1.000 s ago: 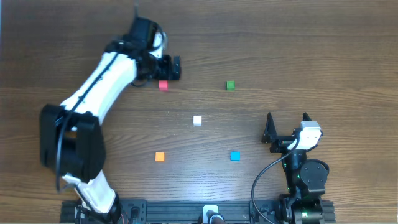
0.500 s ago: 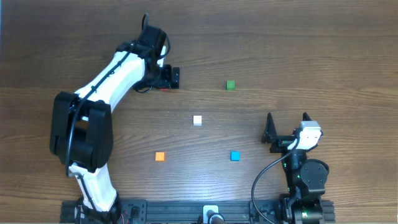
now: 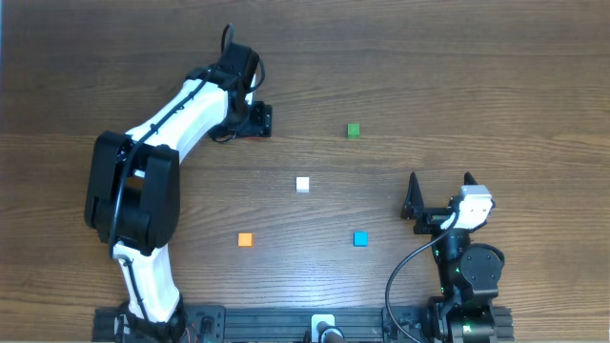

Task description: Stack Cubes

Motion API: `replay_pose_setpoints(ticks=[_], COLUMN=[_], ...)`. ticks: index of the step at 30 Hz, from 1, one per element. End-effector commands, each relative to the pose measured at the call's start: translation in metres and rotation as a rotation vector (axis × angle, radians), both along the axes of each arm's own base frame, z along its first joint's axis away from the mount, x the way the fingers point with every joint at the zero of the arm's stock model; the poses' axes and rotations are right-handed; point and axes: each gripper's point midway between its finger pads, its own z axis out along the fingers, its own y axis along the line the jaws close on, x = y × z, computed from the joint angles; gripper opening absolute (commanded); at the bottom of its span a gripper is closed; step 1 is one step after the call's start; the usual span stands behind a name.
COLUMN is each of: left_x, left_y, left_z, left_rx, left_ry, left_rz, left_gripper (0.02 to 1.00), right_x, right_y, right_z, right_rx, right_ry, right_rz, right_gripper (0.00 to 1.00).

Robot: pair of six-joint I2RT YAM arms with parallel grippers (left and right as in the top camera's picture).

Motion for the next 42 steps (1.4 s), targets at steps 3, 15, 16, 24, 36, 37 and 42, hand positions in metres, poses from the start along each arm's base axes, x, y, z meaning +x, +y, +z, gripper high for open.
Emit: replay_pose_setpoints(ticks=[3, 15, 16, 24, 36, 37, 42], left_x=[0.002, 0.003, 0.003, 0.005, 0.005, 0.006, -0.001], left_y=[-0.005, -0.005, -0.005, -0.006, -0.006, -0.006, -0.012], left_z=[-0.011, -0.016, -0.016, -0.015, -0.014, -0.013, 0.015], left_rx=[0.055, 0.053, 0.053, 0.047, 0.041, 0.038, 0.011], left_ry=[-0.003, 0.003, 0.002, -0.007, -0.007, -0.008, -0.001], left_rz=[0.003, 0.025, 0.025, 0.033, 0.062, 0.075, 0.135], left_gripper=[0.66, 0.562, 0.56, 0.43, 0.233, 0.218, 0.099], right_x=[0.0, 0.0, 0.0, 0.0, 0.0, 0.0, 0.0], right_y=[0.0, 0.0, 0.0, 0.0, 0.0, 0.0, 0.0], right_z=[-0.002, -0.002, -0.002, -0.002, -0.002, -0.002, -0.002], right_rx=[-0.001, -0.001, -0.001, -0.001, -0.001, -0.001, -0.001], right_ry=[0.0, 0.0, 0.0, 0.0, 0.0, 0.0, 0.0], right_rz=[0.003, 0.003, 0.003, 0.003, 0.003, 0.003, 0.003], right_gripper=[0.991, 0.991, 0.993, 0.991, 0.993, 0.993, 0.991])
